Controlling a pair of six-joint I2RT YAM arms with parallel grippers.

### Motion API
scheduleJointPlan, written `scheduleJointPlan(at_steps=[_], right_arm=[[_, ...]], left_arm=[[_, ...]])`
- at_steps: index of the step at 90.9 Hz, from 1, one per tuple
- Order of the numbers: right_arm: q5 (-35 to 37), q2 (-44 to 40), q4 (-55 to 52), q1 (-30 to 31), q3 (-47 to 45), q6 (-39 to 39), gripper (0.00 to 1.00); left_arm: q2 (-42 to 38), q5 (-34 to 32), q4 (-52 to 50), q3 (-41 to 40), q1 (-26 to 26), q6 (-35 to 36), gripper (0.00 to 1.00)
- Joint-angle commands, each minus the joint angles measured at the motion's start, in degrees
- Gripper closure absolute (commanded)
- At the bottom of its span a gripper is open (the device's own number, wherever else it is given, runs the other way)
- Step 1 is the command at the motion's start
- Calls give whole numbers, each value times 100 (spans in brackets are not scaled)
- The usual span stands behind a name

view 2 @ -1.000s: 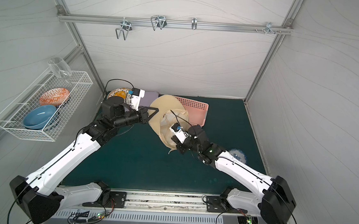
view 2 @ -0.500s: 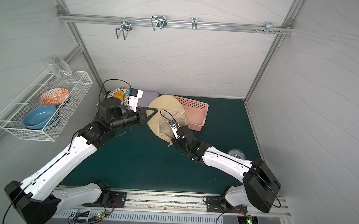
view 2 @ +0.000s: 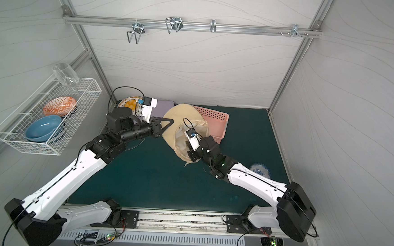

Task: Turn the baseball cap inside out
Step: Turn over the baseball cap.

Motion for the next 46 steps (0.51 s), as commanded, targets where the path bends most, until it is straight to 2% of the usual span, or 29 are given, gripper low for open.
scheduleJointPlan(at_steps=[1,9,24,34,39,46], right_arm=[[-857,180,179,23,161,132,78],[-864,433,-35,76,259,159,78],[-229,713,-250,56,361,294,78],[-283,393,-227,12,270,324,72],[-4,132,-364,-10,277,358,67],[364,-196,-691,-129,321,388,66]], left_arm=[[47,71,503,110,-29,39,100],[62,151,612,85,-30,-45,100],[69,266,671,92,-28,-72,100],[56,119,419,136,-31,201,100],[48,-11,238,169,-35,370,100],[12,-153,76,190,-34,582,100]])
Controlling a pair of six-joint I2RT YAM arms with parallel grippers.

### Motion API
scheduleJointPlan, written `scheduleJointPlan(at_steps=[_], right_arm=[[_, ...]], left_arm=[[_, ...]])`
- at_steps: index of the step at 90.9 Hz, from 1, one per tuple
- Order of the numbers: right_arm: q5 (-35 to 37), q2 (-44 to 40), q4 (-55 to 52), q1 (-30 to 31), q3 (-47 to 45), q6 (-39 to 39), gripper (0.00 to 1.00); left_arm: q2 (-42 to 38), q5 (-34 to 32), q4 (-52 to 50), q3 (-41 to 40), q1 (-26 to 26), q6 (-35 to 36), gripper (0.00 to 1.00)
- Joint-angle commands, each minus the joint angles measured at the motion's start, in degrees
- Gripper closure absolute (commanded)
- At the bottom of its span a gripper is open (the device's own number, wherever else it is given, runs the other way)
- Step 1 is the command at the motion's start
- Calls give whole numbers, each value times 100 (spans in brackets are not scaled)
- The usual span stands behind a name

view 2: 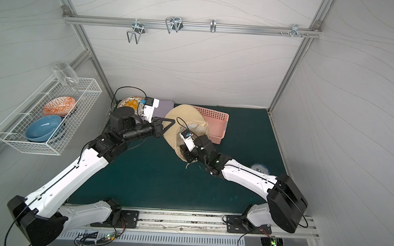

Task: Turn the baseball cap inside out
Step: Turn over the baseball cap.

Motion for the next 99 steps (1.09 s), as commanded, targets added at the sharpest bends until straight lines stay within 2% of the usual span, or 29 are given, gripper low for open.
scheduleJointPlan(at_steps=[1,11,28,36,51,66,73,84,99], right_arm=[[529,-574,-415,-158,68,138,66],[561,-1103,-738,-389,49,309,61],[1078,-1696,-1601,-578,228,587,51],[1008,-1857,-2084,-836,367,1139,46],[-924,-1953,-2891,-1668,740,2136,40],[-2551,-1951,-2885,-2010,866,3120,36],[-2904,-1935,-2890,-2145,916,3770,36],[-3640,-1966,-2327,-2408,693,5118,34],[-3848,-2024,-1419,-2540,273,6452,32]], left_arm=[[-89,-169,50,191,-35,454,100],[-112,-393,-128,219,-109,807,100],[-57,-857,-229,240,-246,1400,100],[-51,-1119,-67,159,-343,1802,100],[-94,-1777,592,-252,-643,3087,100],[0,-2240,1282,-588,-781,4153,100],[32,-2384,1591,-749,-826,4584,100],[6,-2359,2476,-1272,-973,5445,100],[47,-2183,3017,-1662,-1098,6221,100]])
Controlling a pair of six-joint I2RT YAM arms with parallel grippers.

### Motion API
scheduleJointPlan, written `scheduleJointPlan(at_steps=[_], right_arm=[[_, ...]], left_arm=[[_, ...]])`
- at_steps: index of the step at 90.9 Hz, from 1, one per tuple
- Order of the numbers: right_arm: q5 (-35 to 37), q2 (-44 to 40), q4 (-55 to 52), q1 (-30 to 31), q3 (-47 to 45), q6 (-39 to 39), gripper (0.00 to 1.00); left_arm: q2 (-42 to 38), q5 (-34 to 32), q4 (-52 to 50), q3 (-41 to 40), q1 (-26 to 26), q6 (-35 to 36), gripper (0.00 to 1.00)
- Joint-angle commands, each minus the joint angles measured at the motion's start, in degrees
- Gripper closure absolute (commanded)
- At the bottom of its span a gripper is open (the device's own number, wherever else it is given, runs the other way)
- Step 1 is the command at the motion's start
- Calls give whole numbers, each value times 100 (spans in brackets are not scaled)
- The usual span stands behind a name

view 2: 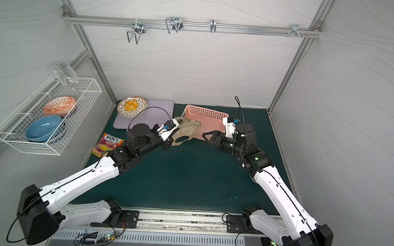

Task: Turn the baseball cap inside out
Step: Turn over the baseball cap, then place the baseball cap at the center of the board.

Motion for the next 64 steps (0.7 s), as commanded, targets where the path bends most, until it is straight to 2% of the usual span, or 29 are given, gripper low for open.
scheduleJointPlan(at_steps=[1,10,22,45,56,64], right_arm=[[-579,-101,896,-102,-287,1440,32],[-686,2,1269,-187,-427,1993,31],[-751,141,1466,-242,-452,2221,31],[-671,159,1581,-261,-525,2387,32],[-739,302,1659,-263,-560,2455,35],[-774,404,1745,-266,-611,2514,42]], left_arm=[[8,76,1178,-74,-93,991,100],[-24,205,1703,-391,-202,1431,100],[-88,414,1837,-577,-376,1915,100],[-164,405,1969,-771,-521,2172,100],[-229,562,1938,-820,-642,2346,100],[-259,710,1881,-836,-739,2577,100]])
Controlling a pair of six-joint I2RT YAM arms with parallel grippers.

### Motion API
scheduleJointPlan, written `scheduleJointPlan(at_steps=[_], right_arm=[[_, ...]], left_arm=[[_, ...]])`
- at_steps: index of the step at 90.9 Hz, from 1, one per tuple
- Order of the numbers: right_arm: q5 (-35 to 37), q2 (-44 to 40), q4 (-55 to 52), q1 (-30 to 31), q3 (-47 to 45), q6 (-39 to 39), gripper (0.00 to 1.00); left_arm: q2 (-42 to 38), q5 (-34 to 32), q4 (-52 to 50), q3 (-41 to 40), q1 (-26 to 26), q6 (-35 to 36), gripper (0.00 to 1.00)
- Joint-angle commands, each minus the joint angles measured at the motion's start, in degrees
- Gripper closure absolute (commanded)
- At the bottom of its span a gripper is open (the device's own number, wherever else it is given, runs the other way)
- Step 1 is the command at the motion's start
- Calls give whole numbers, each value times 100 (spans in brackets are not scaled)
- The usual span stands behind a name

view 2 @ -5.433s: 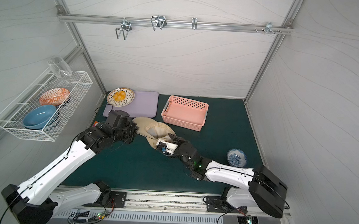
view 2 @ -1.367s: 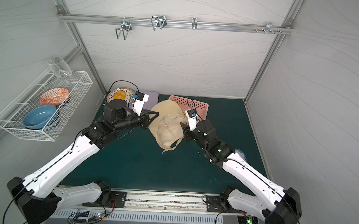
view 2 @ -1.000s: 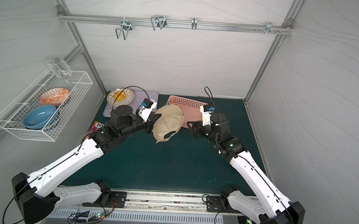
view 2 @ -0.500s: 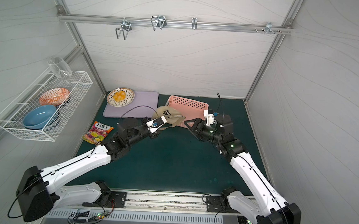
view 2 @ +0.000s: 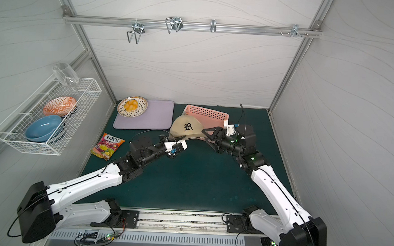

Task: Turn the baseball cap inside out
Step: Place the baseball cap at the center of the board.

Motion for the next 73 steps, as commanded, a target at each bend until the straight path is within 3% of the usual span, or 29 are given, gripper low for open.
scheduleJointPlan(at_steps=[1,21,31,36,41,54,64,73], right_arm=[[-81,140,305,-39,-81,137,44],[-194,210,443,-36,-215,145,68],[-344,273,443,-36,-221,47,79],[-470,367,454,-36,-208,-34,84],[-624,499,485,-38,-170,-124,88],[-1134,996,251,-24,61,-764,95],[-1533,1453,19,41,308,-1516,98],[-1863,1876,158,190,447,-2073,100]], left_arm=[[-170,359,514,37,-170,382,100],[-182,279,405,115,-324,584,99],[-440,266,261,85,-421,560,42],[-717,245,28,33,-429,331,27],[-1148,271,-228,0,-428,-27,19],[-2222,118,-796,-86,-416,-1299,11],[-2664,-896,-709,-56,-408,-2536,1],[-2577,-1959,-1464,453,-358,-3448,1]])
